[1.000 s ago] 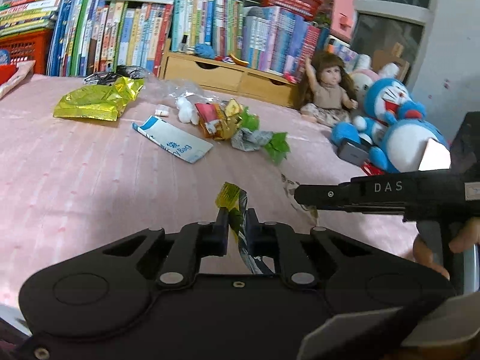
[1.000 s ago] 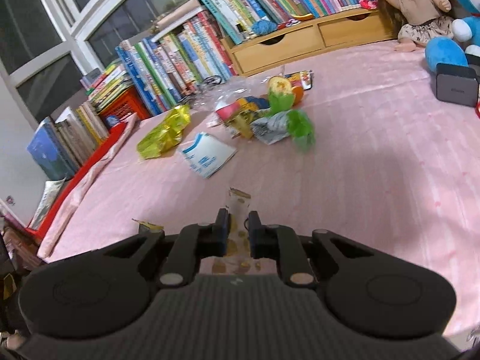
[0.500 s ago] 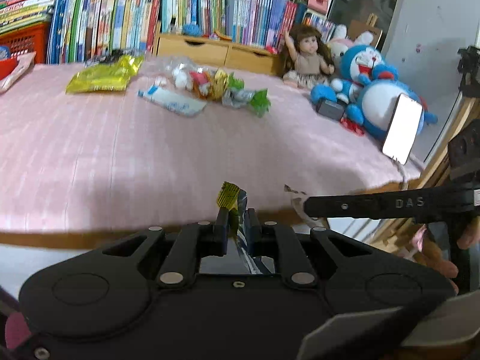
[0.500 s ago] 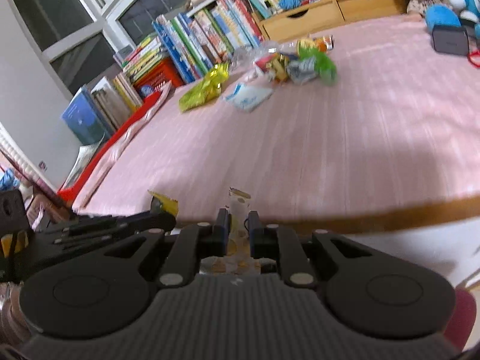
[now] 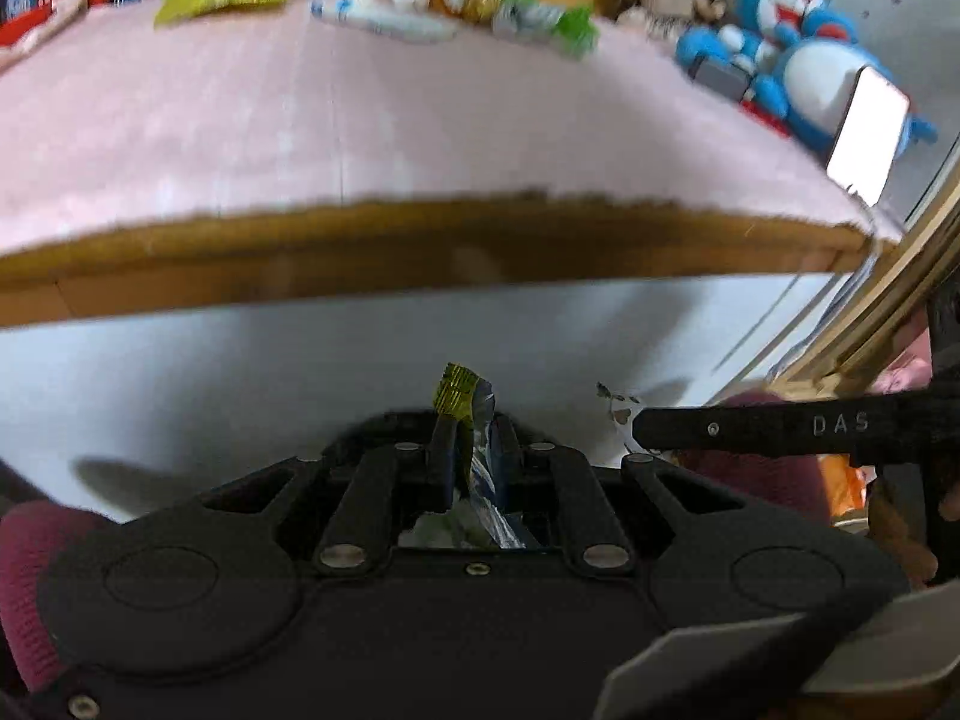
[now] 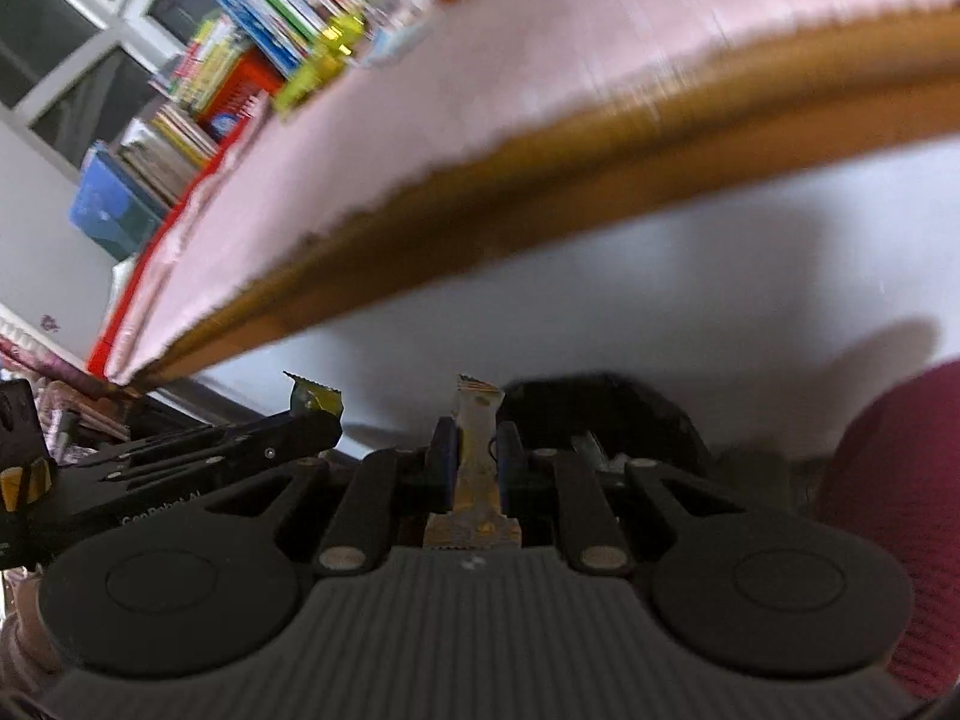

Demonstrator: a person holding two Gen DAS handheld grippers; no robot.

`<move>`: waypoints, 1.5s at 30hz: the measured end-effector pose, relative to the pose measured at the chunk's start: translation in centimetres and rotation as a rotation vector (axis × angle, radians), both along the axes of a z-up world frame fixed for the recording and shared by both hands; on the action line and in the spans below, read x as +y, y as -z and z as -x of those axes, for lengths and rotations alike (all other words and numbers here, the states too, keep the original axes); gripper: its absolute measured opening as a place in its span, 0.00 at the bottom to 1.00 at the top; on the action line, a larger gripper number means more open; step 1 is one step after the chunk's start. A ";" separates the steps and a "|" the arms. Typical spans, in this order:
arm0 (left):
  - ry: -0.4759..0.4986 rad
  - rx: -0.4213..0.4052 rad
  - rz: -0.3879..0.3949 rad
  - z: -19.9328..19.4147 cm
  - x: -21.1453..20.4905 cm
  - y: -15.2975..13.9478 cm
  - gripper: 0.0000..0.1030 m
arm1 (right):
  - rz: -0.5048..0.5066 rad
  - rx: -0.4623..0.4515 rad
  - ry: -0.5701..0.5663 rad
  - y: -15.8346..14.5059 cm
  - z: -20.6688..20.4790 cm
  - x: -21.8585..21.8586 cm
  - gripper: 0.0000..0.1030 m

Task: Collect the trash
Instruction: 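Carry both scraps down past the table edge to the black trash bag, then open both tools to drop the scraps into the trash bag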

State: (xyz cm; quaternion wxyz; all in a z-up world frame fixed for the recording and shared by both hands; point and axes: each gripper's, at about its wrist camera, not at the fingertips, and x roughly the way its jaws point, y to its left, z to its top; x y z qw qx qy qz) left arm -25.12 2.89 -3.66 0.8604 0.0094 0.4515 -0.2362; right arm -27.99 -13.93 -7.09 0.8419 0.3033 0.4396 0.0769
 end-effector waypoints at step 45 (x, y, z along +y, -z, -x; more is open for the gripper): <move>0.021 0.057 -0.120 -1.5 -1.1 3.1 0.44 | 0.097 0.076 -0.067 3.3 -0.6 1.5 0.64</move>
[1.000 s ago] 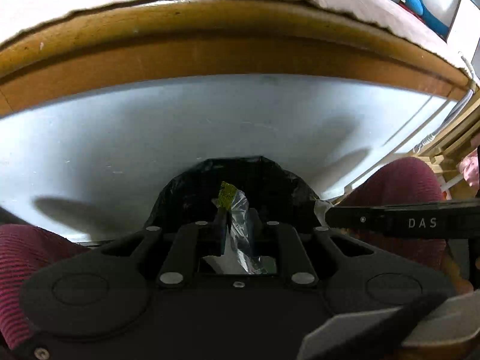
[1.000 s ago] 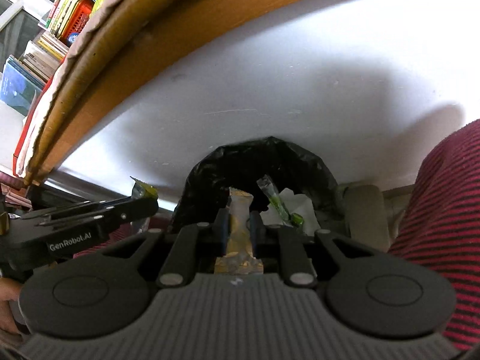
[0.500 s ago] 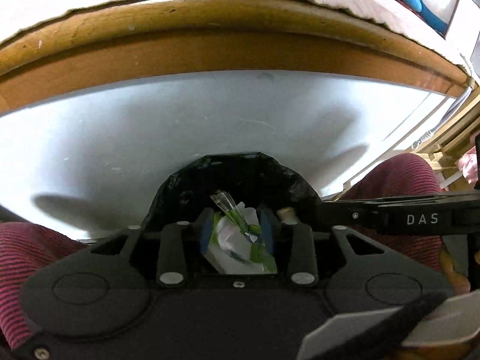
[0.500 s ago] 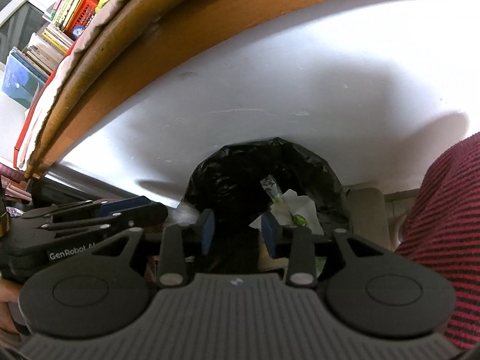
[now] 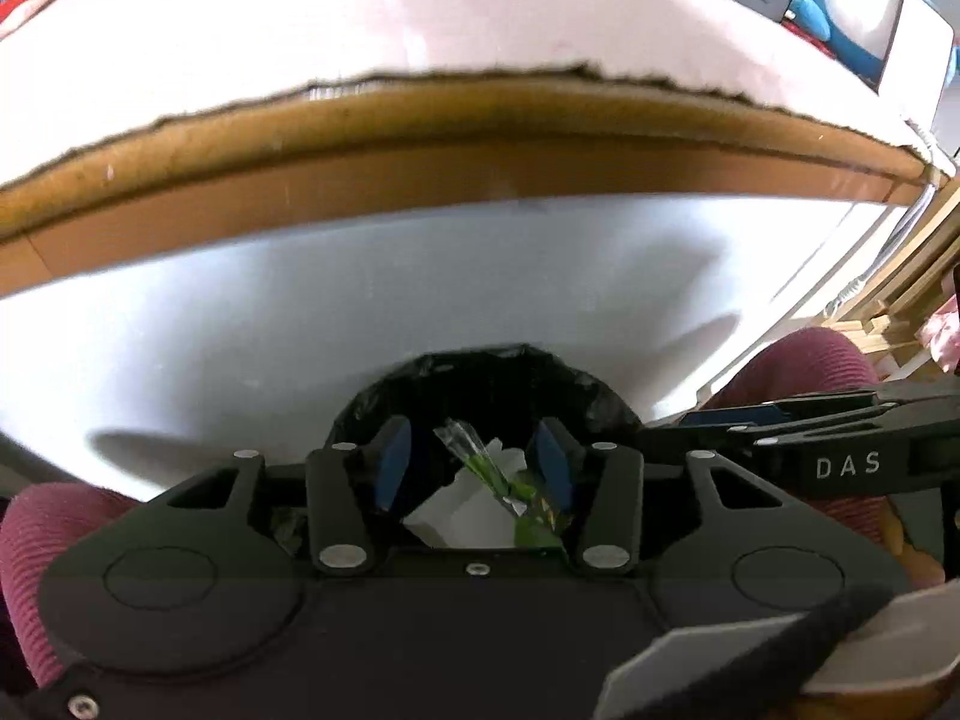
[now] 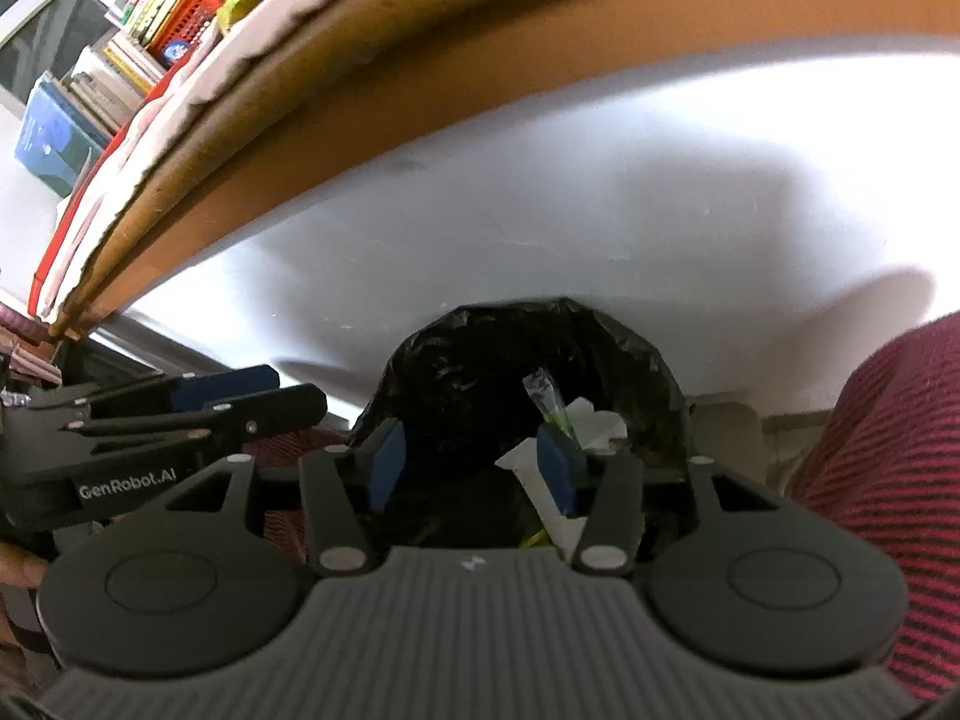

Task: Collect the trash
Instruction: 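Open both tools to drop the scraps into the trash bag, then raise both tools back over the table toward the remaining trash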

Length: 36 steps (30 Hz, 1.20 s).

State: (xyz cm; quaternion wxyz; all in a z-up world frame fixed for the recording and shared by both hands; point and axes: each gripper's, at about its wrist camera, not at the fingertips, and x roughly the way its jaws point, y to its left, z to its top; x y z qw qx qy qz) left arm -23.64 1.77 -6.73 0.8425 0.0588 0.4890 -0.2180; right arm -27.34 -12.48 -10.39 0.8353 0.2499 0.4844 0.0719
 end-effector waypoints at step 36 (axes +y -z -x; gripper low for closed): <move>-0.338 -0.332 0.239 -21.5 -2.0 -11.8 0.80 | 0.392 -0.513 0.157 -15.5 -14.0 -7.2 0.92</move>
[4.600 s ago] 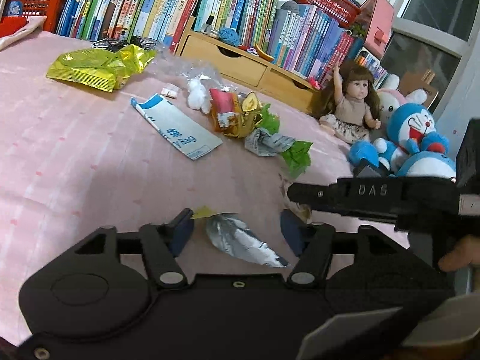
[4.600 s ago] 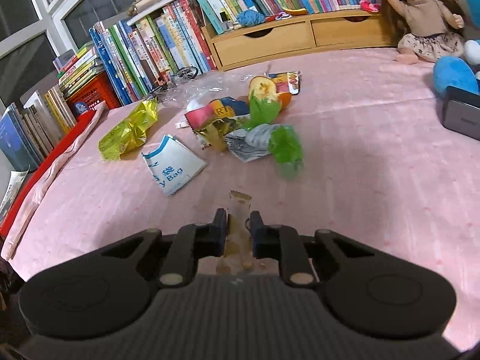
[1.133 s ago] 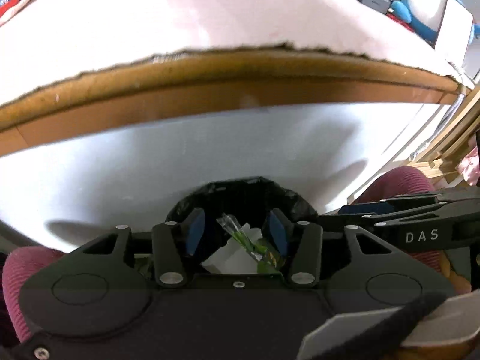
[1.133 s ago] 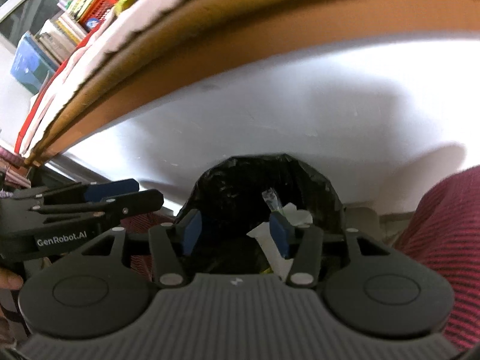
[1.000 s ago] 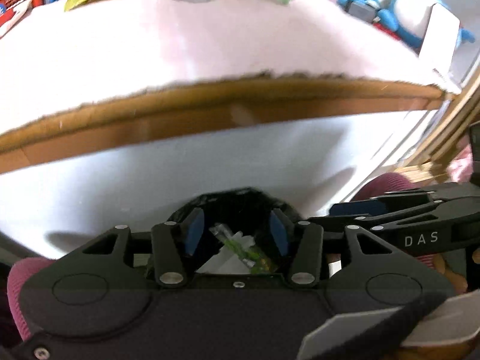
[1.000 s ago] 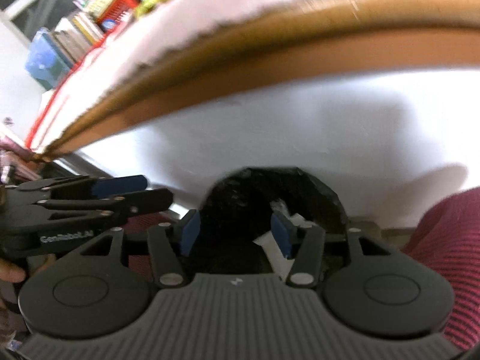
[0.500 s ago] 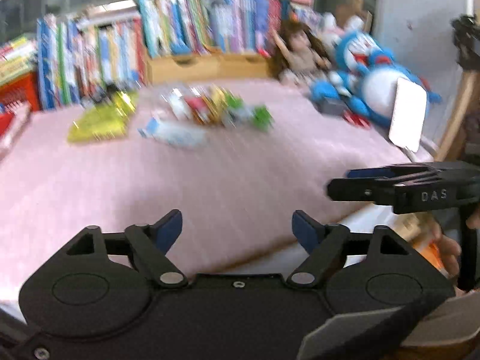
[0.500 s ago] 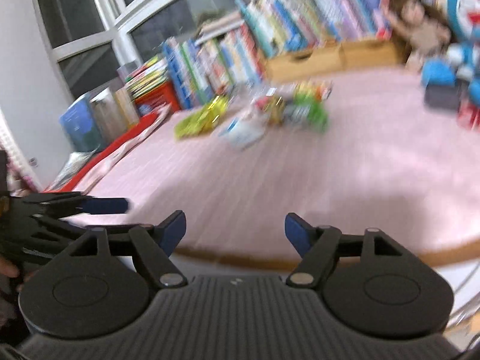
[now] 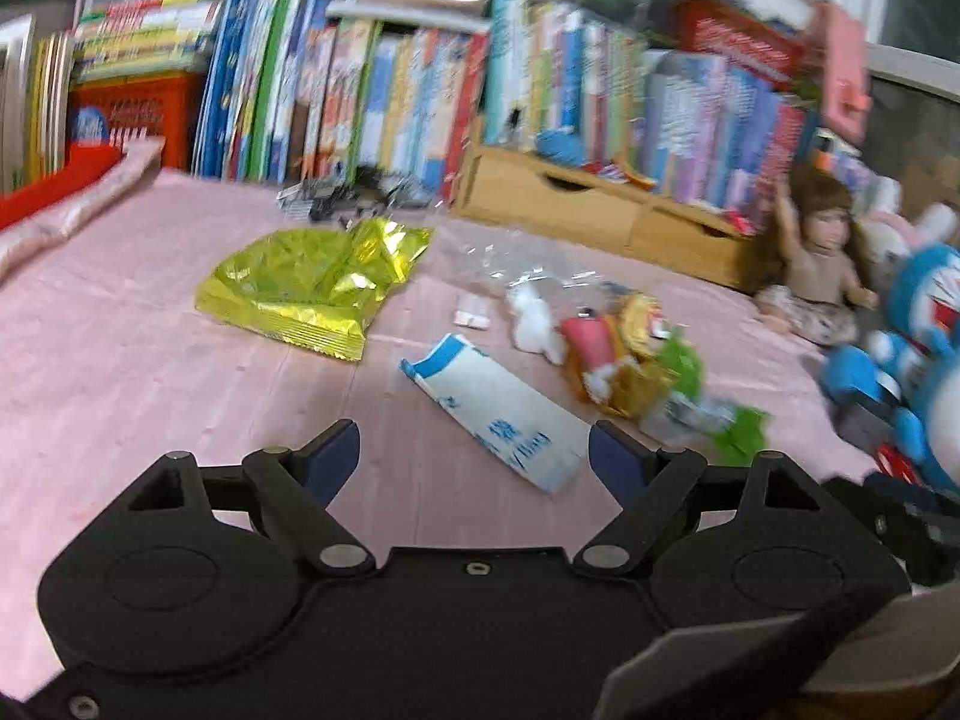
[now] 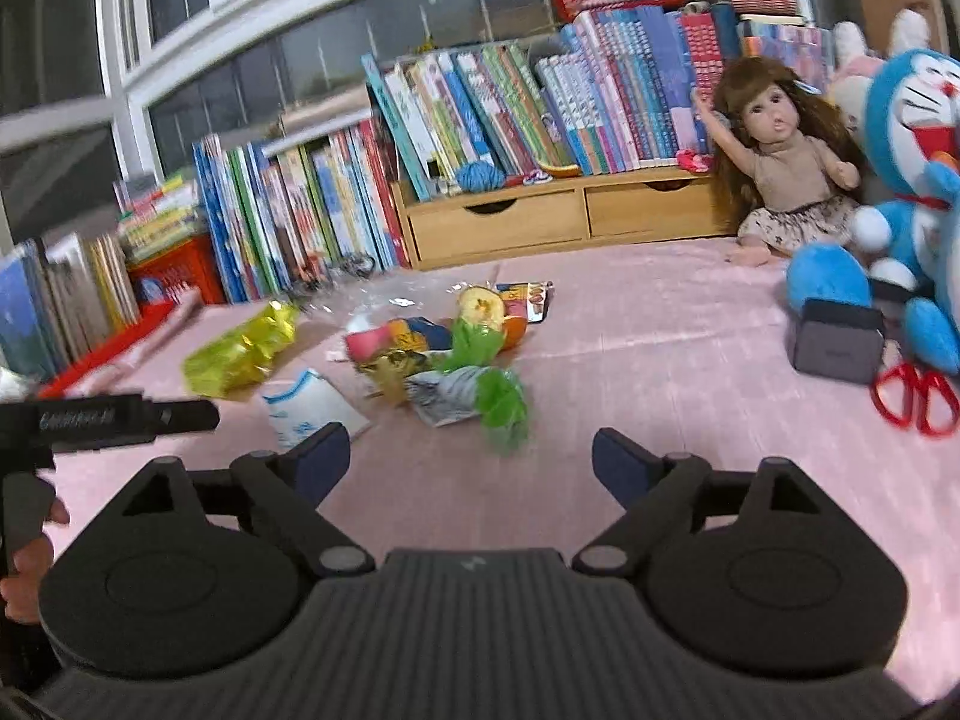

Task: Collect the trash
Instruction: 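Raise both tools back over the table toward the remaining trash, then grasp the white-and-blue paper bag with the left tool while the right tool grasps a green wrapper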

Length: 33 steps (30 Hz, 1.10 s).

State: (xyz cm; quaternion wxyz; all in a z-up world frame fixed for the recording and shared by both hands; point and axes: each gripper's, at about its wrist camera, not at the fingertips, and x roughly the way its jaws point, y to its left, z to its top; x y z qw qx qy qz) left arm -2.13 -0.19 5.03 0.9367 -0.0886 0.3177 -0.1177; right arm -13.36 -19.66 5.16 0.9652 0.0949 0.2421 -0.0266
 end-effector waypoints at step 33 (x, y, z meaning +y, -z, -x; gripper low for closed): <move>-0.033 0.025 0.022 -5.1 -2.4 3.4 0.06 | 0.062 0.136 -0.089 2.7 -7.3 1.3 0.33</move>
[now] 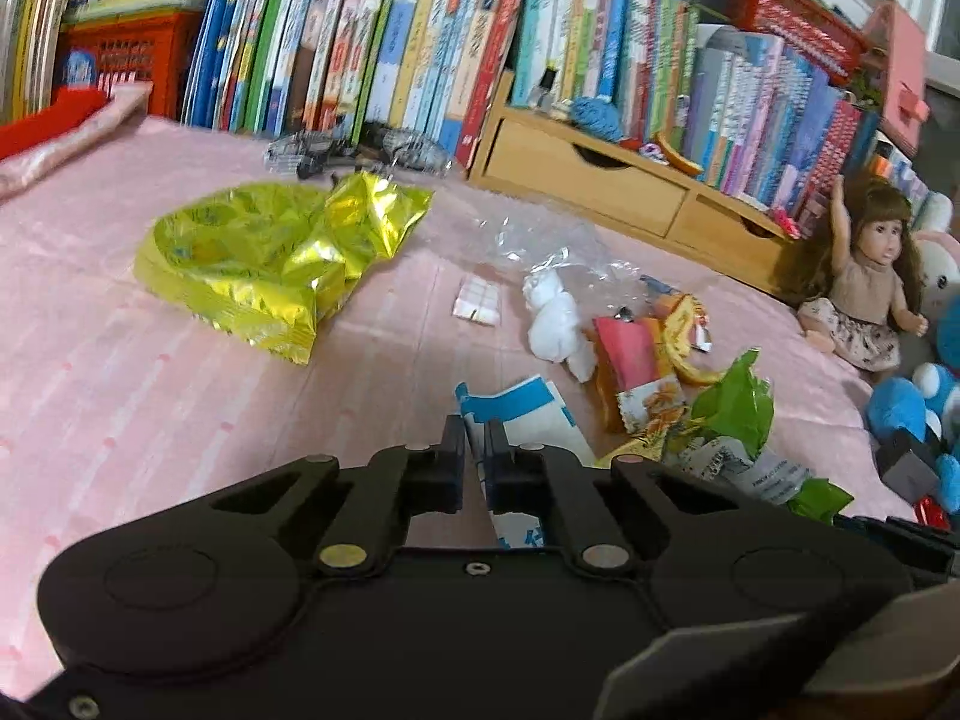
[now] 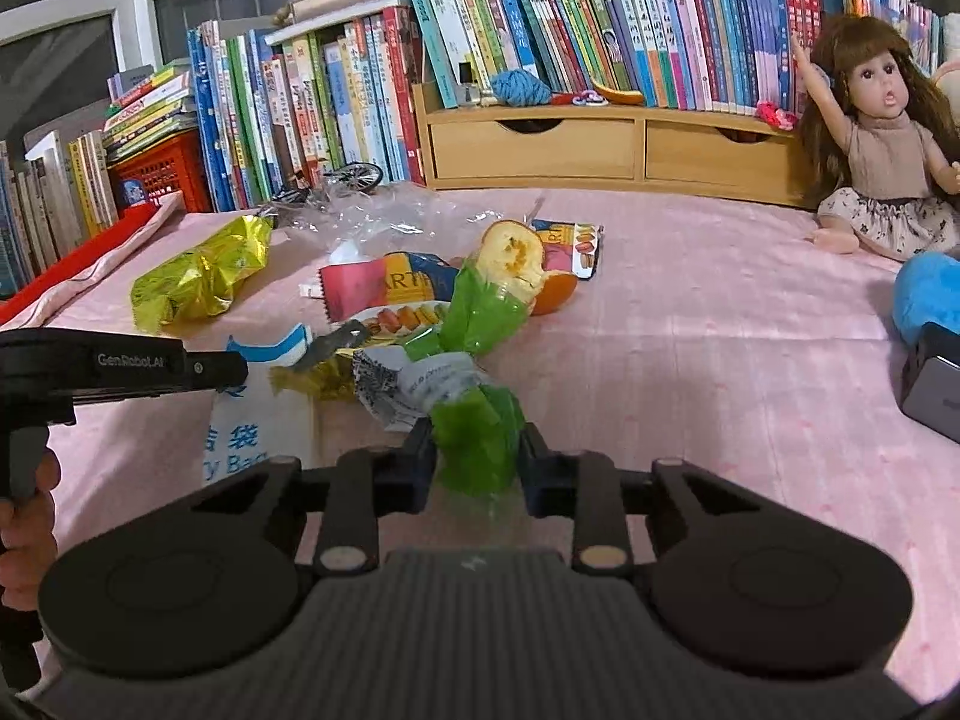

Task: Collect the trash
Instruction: 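Grasp the white-and-blue paper bag with the left tool while the right tool grasps a green wrapper, then carry the paper bag and green wrapper down past the table edge to the trash bag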

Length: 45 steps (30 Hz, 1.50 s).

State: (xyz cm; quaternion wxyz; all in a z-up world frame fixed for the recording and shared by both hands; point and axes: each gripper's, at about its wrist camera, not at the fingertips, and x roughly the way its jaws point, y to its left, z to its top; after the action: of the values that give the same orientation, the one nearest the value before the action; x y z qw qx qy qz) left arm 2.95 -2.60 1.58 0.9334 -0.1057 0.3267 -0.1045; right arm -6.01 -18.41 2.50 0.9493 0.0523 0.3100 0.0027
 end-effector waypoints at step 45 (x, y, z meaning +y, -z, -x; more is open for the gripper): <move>0.223 -0.204 -0.024 18.8 5.3 -4.5 0.03 | -0.104 -0.090 -0.123 -1.9 15.6 6.2 0.31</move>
State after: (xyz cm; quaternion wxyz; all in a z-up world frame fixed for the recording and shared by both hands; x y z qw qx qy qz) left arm -15.84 2.73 6.13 0.9455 -0.0462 0.2410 -0.2139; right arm -21.64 -12.17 4.45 0.9563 0.0822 0.2692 0.0796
